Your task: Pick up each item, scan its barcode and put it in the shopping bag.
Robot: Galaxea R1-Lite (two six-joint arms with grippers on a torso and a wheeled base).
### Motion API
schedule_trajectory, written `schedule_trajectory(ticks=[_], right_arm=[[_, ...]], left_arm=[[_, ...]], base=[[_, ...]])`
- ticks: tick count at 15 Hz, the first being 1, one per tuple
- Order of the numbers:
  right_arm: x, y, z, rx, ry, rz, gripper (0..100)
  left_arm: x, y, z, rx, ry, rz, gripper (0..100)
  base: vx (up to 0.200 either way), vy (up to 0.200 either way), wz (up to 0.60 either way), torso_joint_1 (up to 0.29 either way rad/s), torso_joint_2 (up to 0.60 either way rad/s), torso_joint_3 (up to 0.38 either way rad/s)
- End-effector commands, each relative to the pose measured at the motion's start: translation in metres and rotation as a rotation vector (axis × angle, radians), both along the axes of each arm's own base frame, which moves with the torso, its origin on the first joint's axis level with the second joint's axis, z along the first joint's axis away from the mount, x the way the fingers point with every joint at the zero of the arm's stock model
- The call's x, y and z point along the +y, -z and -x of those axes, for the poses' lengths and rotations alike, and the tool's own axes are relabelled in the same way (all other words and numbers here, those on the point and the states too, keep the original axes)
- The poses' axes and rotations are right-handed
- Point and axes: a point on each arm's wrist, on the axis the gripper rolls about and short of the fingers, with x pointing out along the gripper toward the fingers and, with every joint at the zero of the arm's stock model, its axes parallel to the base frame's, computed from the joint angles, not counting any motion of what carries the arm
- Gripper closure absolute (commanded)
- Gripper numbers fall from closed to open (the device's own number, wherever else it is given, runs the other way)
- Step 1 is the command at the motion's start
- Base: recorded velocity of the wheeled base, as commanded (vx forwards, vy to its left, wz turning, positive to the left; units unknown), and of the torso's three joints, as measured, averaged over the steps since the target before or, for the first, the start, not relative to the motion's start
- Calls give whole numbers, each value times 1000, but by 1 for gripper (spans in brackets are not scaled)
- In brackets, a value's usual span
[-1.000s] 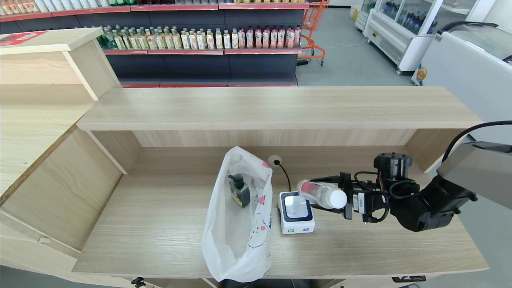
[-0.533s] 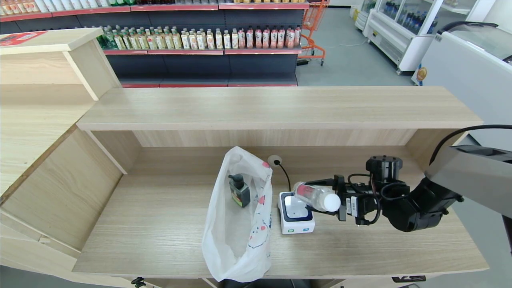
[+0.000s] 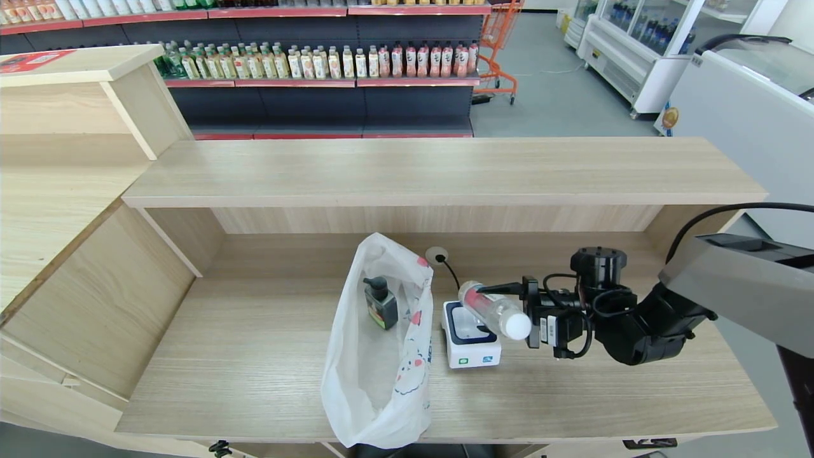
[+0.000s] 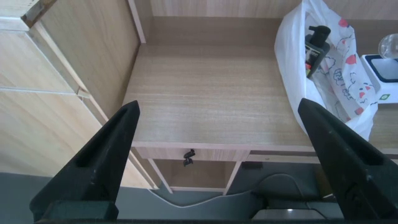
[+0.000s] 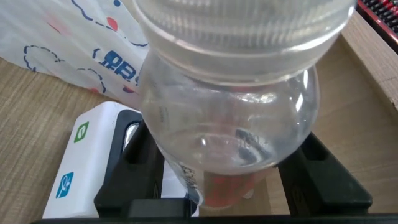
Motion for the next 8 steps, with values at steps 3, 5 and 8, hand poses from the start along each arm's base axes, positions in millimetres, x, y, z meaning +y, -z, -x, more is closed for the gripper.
schedule_trajectory(ticks=[3,5,8], right_arm=[[1,1,1,7,0,2,100],[1,2,1,6,-1,3,100],[3,2,2,0,-7,4,100]], left_arm=[[0,0,0,0,0,0,0],[0,0,0,1,0,0,0],[0,0,0,0,0,0,0]], base=[[0,0,0,0,0,0],[0,0,0,0,0,0],[0,0,0,0,0,0]])
